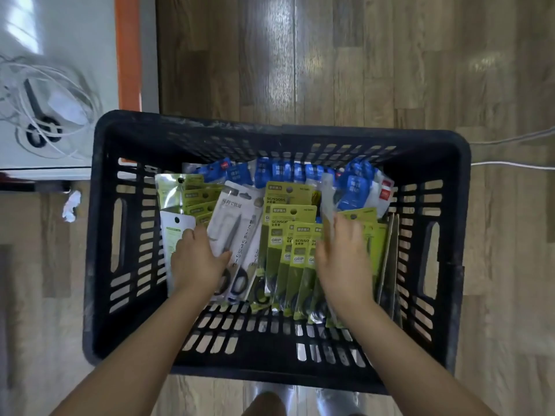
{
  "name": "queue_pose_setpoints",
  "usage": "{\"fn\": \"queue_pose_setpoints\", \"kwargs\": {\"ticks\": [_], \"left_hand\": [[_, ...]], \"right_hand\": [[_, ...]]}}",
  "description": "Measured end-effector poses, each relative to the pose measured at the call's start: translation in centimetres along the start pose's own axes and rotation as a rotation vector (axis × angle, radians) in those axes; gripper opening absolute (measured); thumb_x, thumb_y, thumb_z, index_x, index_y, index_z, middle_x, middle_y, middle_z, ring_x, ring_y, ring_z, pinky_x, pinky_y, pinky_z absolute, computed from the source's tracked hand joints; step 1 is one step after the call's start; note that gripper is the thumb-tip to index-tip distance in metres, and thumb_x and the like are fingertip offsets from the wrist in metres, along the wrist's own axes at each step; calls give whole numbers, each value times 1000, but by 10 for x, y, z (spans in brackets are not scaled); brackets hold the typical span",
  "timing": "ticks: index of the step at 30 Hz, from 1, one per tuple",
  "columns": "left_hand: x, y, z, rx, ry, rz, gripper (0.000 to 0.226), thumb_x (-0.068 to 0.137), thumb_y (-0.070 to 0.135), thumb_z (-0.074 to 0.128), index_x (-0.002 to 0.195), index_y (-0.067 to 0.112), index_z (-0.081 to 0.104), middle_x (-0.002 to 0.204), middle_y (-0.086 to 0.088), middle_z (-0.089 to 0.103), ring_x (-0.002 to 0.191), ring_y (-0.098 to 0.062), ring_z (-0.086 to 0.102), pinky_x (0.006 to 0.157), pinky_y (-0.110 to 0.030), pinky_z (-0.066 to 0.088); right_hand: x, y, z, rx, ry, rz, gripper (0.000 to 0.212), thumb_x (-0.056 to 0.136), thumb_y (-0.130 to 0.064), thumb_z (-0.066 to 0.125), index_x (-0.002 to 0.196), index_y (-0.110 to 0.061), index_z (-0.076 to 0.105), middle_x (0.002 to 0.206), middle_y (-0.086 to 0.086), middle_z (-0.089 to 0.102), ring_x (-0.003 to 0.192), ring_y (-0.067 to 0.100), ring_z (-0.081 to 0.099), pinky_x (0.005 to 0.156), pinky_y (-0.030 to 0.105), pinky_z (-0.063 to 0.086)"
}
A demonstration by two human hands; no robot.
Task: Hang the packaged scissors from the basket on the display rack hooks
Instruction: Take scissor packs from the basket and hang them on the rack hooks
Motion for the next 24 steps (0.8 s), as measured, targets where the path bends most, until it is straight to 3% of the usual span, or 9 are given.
{"fn": "queue_pose_setpoints", "kwargs": {"ticks": [2, 4, 7, 9, 12, 14, 17, 19, 24], "left_hand": [[0, -8, 2, -32, -31, -11, 46, 82, 33, 69, 111, 5, 48, 110, -13, 50, 101, -31, 51, 78, -40, 41], [0, -12, 5, -82, -44, -13, 39, 80, 32, 71, 101, 9, 48, 101, -8, 49, 95, -28, 51, 71, -36, 40], [0, -18, 11, -218, -76, -58, 34, 80, 26, 72, 92, 15, 43, 91, -1, 47, 82, -22, 49, 64, -31, 34], [2, -24, 18, -338, -124, -100, 32, 81, 21, 72, 92, 12, 44, 87, -2, 52, 78, -22, 51, 63, -30, 37], [5, -30, 26, -479, -183, -131, 26, 81, 17, 71, 94, 13, 49, 88, -2, 57, 82, -22, 54, 68, -29, 41], [6, -32, 27, -548, -180, -166, 17, 85, 18, 68, 85, 11, 52, 82, -2, 55, 80, -20, 52, 61, -27, 37], [6, -32, 29, -655, -183, -214, 19, 90, 19, 62, 74, 13, 52, 77, -1, 56, 79, -21, 52, 58, -25, 36], [5, -28, 30, -729, -218, -225, 7, 92, 17, 58, 87, 12, 57, 89, -2, 61, 87, -20, 55, 69, -26, 41], [-5, -25, 23, -811, -226, -266, 20, 97, 19, 49, 113, 10, 57, 105, -2, 58, 102, -21, 54, 85, -26, 38]], "right_hand": [[-5, -15, 19, -33, -98, -60, 60, 95, -25, 50, 146, -14, 21, 135, 6, 39, 113, 14, 44, 96, 26, 44], [-12, -22, 44, -128, -282, -69, 65, 98, -41, 37, 150, -17, 5, 154, 9, 16, 137, 25, 23, 113, 39, 26], [-21, -19, 72, -389, -480, -133, 62, 100, -44, 28, 151, -19, 0, 157, 10, -11, 145, 27, -1, 116, 43, 11], [-20, -15, 77, -426, -443, -170, 61, 98, -33, 42, 150, -16, 14, 157, 15, 0, 143, 32, 10, 113, 47, 18], [-10, -13, 61, -268, -181, -130, 50, 87, -24, 64, 131, -9, 48, 140, 20, 40, 126, 36, 40, 100, 45, 37], [1, -8, 50, -167, -85, -29, 58, 85, -28, 66, 134, -8, 43, 137, 18, 40, 124, 33, 39, 100, 41, 38], [21, 3, 47, -26, -131, 156, 70, 87, -36, 63, 143, -12, 29, 140, 11, 34, 128, 27, 33, 103, 36, 35], [32, 5, 48, -8, -161, 197, 63, 86, -35, 65, 138, -12, 37, 134, 8, 43, 124, 27, 38, 102, 38, 37], [35, 3, 44, 238, -118, 290, 33, 91, -26, 59, 120, -9, 55, 119, 7, 56, 109, 24, 52, 88, 36, 44]]}}
Point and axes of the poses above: each hand's wrist, its own x-axis towards the middle knuckle, its own z-axis out of the palm, y = z × x, the point moved 6 cm from there along x, towards the middle knuckle
